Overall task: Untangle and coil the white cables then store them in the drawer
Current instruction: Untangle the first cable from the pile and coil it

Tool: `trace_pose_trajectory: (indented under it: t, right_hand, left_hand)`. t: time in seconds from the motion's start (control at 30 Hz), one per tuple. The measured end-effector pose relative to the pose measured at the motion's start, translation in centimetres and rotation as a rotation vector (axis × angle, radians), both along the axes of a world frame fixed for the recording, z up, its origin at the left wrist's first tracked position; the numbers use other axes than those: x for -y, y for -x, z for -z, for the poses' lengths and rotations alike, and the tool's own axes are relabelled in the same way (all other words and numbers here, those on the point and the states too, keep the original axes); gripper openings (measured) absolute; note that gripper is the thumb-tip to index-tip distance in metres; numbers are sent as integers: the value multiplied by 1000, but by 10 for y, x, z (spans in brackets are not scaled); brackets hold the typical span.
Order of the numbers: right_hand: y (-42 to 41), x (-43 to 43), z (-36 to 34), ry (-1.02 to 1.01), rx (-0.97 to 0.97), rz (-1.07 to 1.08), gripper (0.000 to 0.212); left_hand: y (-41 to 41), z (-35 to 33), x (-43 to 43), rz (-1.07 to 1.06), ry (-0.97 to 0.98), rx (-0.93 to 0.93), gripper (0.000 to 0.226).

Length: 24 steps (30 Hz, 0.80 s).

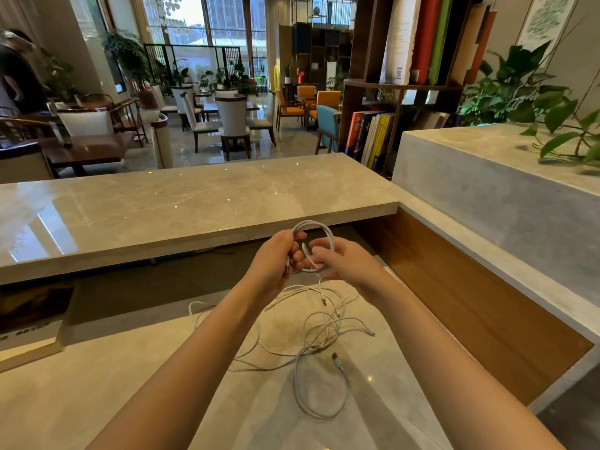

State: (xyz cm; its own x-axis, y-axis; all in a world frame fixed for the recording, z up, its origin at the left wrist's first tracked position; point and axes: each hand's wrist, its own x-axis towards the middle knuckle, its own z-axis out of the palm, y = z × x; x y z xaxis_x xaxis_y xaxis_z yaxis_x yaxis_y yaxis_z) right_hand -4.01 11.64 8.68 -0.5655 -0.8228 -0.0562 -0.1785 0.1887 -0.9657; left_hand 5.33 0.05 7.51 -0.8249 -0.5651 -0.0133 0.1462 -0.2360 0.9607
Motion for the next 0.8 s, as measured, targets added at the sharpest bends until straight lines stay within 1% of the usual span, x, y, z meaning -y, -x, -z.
trace_pose_trajectory:
  t: [0.07, 0.17, 0.27, 0.3, 0.33, 0.37, 0.43, 0.5, 0.53, 0.57, 0.6, 0.67, 0.7, 0.73, 0.8]
  right_hand:
    - [-3, 4, 4, 21, -127, 96, 24]
    - [-5, 7, 9, 84, -178, 216, 17]
    - [-8, 6, 13, 160, -198, 260, 13]
    - [-8, 6, 14, 187, -180, 246, 15]
    - [-8, 5, 14, 200, -149, 221, 16]
    - [-9, 4, 15, 198, -110, 193, 16]
    - [-7, 2, 19, 165, -22, 161, 16]
    - [-4, 1, 26, 127, 122, 205, 22]
    - [-2, 1, 29, 117, 213, 241, 23]
    - [0, 1, 32, 109, 290, 276, 22]
    - [1, 0, 34, 98, 340, 305, 20]
    - [4, 1, 38, 79, 335, 361, 12]
    - [6, 1, 39, 71, 284, 394, 9]
    - [8, 2, 39, 58, 208, 420, 10]
    - [13, 5, 38, 41, 7, 401, 19]
  left_hand:
    - [1, 0, -7, -58, 175, 103, 29]
    - [7, 0, -13, -238, 361, 180, 25]
    - [10, 5, -13, -312, 475, 259, 22]
    - [10, 8, -12, -301, 461, 289, 22]
    - [9, 10, -11, -276, 392, 291, 24]
    - [8, 10, -11, -240, 269, 263, 26]
    - [5, 6, -11, -162, -83, 152, 25]
    - [2, 2, -15, -78, -436, 37, 25]
    - [1, 2, -17, -42, -554, 3, 27]
    - [0, 3, -18, -11, -631, -16, 27]
    - [-1, 5, -19, 23, -670, -26, 25]
    - [-3, 8, -19, 98, -662, -21, 21]
    - [-3, 9, -17, 129, -638, -13, 21]
    - [-4, 9, -15, 154, -608, -4, 21]
    - [-6, 9, -9, 198, -550, 10, 21]
